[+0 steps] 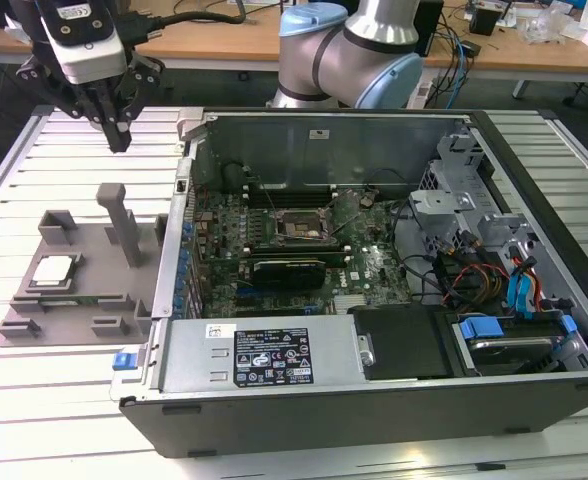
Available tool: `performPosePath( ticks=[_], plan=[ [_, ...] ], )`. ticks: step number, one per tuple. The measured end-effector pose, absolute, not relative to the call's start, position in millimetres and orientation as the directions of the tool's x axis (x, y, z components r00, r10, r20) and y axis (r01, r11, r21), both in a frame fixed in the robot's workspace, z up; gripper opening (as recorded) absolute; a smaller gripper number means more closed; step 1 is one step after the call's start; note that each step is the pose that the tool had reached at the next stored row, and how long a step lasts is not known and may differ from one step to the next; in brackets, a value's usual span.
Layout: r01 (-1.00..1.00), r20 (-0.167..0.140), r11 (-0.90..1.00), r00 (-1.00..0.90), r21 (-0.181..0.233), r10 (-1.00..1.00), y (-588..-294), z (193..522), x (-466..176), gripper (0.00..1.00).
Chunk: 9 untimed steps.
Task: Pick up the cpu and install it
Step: 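Reach for the cpu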
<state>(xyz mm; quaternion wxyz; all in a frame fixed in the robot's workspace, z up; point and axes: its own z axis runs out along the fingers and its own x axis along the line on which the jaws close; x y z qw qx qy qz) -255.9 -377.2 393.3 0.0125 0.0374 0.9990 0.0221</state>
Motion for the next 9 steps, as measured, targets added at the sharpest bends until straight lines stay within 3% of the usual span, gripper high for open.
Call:
performPosePath(
  ticks=[9],
  plan=[
    [0.074, -0.023, 0.996, -0.997, 0.045, 0.075, -371, 393, -278, 0.11]
  ],
)
